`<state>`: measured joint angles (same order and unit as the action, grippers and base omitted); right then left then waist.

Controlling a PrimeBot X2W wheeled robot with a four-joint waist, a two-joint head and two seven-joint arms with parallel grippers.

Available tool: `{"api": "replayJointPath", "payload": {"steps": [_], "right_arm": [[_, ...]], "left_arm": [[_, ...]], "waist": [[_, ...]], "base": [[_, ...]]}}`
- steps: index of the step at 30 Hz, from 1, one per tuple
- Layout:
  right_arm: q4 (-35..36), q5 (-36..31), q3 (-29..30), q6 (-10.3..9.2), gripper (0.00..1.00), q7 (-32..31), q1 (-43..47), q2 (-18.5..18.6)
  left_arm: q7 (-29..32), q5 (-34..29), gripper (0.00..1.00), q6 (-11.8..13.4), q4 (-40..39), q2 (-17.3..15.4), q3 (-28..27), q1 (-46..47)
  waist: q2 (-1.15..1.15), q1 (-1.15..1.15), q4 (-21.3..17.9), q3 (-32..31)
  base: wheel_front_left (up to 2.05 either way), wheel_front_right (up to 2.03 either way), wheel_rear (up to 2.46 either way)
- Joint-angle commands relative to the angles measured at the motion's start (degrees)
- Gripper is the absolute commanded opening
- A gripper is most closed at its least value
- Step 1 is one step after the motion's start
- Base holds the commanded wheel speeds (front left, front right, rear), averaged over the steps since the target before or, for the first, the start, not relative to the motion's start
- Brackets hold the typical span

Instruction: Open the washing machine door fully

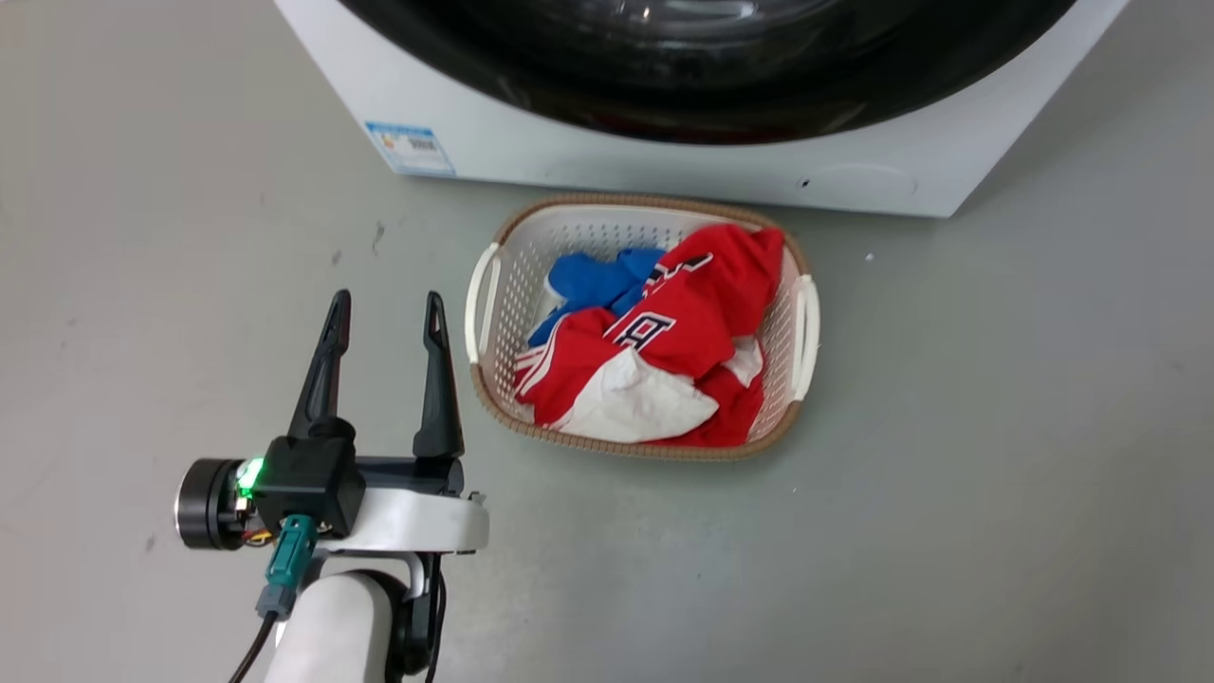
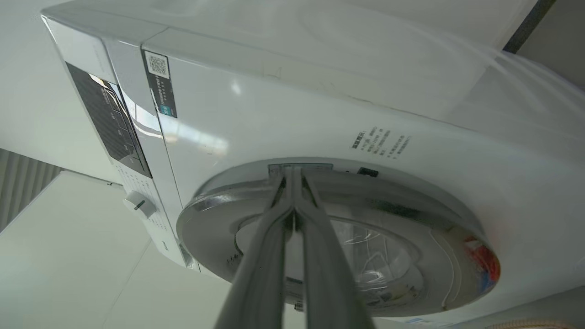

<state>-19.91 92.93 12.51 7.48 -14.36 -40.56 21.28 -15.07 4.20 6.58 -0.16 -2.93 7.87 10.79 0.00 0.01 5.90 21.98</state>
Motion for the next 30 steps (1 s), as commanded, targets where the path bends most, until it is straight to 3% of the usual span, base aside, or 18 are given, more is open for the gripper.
{"api": "replayJointPath", "payload": {"steps": [1, 18, 23, 30], "right_arm": [[-1.2, -1.1, -1.1, 0.02, 0.00, -1.1, -2.9, 1.3], [-13.7, -11.2, -12.3, 0.02, 0.00, -10.0, -25.8, 8.0], [-14.3, -13.1, -15.2, 0.09, 0.00, -13.0, -27.8, 7.4], [-10.4, -12.2, -16.5, 0.12, 0.00, -15.6, -23.0, 6.3]], "left_arm": [[-0.2, 0.0, 1.00, 0.3, -0.5, 0.0, 0.3, 1.2], [-0.2, 1.5, 1.00, 1.4, -2.8, 0.0, 2.2, 6.0], [-0.2, 1.6, 1.00, 1.6, -2.9, 0.0, 2.3, 6.1], [-0.2, 1.8, 1.00, 1.6, -2.1, 0.0, 2.0, 5.7]], "waist": [[0.00, -0.01, 1.6, 3.0], [0.00, -0.01, 4.9, 12.2], [0.00, -0.01, 5.5, 12.8], [0.00, -0.01, 5.0, 11.3]], "base": [[0.00, 0.00, 0.00], [0.00, 0.00, 0.00], [0.00, 0.00, 0.00], [0.00, 0.00, 0.00]]}}
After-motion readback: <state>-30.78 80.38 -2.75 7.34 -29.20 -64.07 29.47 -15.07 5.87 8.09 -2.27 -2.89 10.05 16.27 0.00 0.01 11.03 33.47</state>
